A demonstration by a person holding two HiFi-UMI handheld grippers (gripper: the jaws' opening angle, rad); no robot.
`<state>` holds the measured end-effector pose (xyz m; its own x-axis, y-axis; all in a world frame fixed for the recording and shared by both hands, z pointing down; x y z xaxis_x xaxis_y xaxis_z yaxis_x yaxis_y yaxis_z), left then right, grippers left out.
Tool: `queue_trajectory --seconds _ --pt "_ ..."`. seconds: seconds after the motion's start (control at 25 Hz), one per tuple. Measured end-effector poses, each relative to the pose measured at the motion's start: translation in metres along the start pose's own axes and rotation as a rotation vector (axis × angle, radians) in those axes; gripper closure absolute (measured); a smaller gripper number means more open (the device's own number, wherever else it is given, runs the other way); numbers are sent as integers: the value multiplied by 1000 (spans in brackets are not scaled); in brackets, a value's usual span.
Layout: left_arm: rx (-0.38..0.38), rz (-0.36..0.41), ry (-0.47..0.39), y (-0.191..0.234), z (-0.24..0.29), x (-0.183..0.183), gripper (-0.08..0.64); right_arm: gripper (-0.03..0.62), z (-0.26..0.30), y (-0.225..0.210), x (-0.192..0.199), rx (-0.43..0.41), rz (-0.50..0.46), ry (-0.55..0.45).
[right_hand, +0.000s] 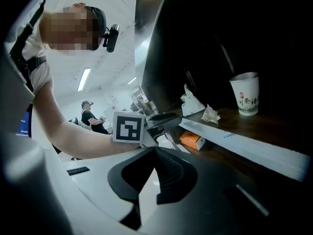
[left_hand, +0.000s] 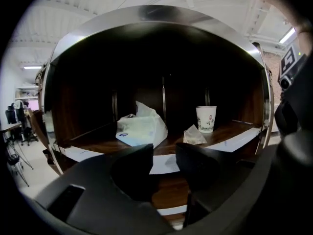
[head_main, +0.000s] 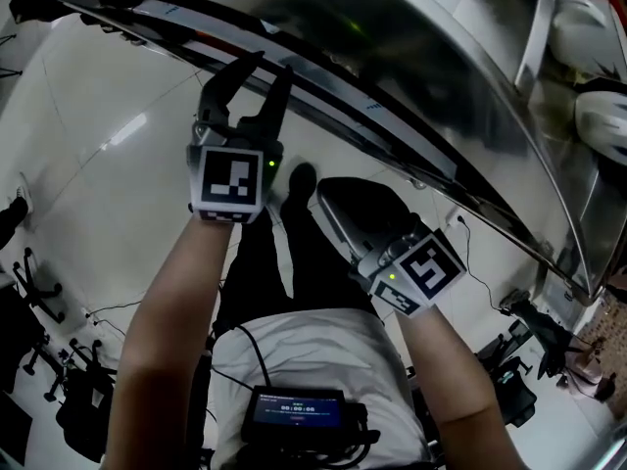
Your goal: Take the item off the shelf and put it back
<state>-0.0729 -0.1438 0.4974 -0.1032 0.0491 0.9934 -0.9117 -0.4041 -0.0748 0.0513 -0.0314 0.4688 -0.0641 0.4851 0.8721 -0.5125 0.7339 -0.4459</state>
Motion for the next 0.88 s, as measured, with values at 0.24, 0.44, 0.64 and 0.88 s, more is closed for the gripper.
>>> queue_trajectory --seconds 0.24,0.44,0.64,0.88 --pt "26 -9 -2 9 33 -4 308 588 -3 -6 5 17 17 0" --pt "48 13 17 13 60 -12 301 588 -9 -11 3 37 24 -5" --pt "31 15 81 18 70 -2 384 588 -10 -14 4 46 34 -12" --pt "43 33 86 12 64 -12 549 588 -17 -15 1 67 49 -21"
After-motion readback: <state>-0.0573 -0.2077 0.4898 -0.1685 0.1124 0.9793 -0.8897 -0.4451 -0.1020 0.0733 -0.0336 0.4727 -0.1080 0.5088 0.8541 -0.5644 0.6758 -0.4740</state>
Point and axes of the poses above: the fingertips, and each gripper's own axes: z forward along the fingers, y to its left, x out of its underside, the point moved 4 cm from there along -z, backward along the fingers, and after that the axes turned 13 degrees about -y, right-handed, at the moved point
